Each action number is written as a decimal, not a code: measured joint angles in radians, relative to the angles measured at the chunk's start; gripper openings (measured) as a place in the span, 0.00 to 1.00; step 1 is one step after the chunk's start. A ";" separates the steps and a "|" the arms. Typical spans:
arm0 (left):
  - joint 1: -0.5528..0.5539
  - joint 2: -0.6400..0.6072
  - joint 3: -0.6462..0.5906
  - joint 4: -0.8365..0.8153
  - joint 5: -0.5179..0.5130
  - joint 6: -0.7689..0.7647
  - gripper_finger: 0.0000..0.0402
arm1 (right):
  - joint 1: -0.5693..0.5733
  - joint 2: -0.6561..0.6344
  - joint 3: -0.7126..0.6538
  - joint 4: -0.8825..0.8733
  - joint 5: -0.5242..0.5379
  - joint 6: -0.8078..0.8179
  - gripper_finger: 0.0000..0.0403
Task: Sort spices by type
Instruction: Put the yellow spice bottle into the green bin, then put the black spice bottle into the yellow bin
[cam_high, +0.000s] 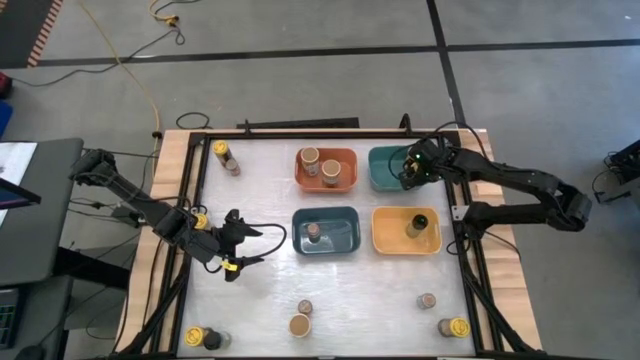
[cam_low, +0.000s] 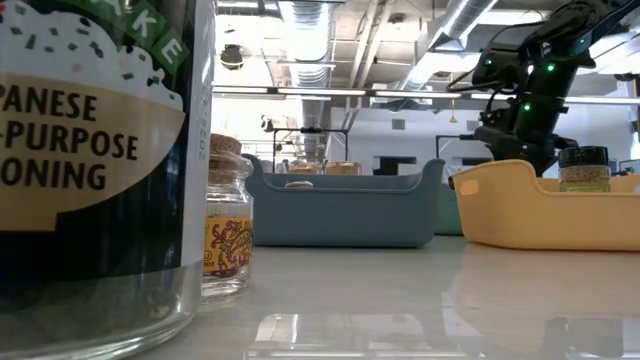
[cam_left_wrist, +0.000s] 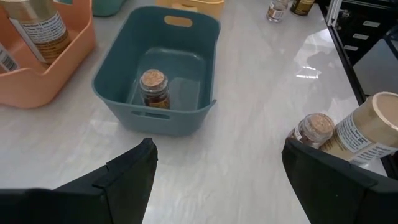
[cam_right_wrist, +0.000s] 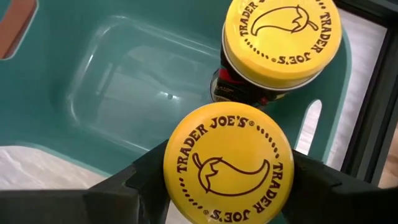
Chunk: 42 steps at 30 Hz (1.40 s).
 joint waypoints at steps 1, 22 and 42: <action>0.000 0.000 0.000 0.000 0.000 0.000 0.82 | 0.000 0.000 0.000 0.000 0.000 0.001 0.64; 0.000 0.000 0.000 0.000 0.000 0.000 0.82 | 0.000 0.000 -0.001 -0.006 0.000 -0.025 0.71; 0.000 0.000 0.000 0.000 0.000 0.000 0.82 | 0.001 -0.001 0.151 -0.142 0.004 0.039 0.99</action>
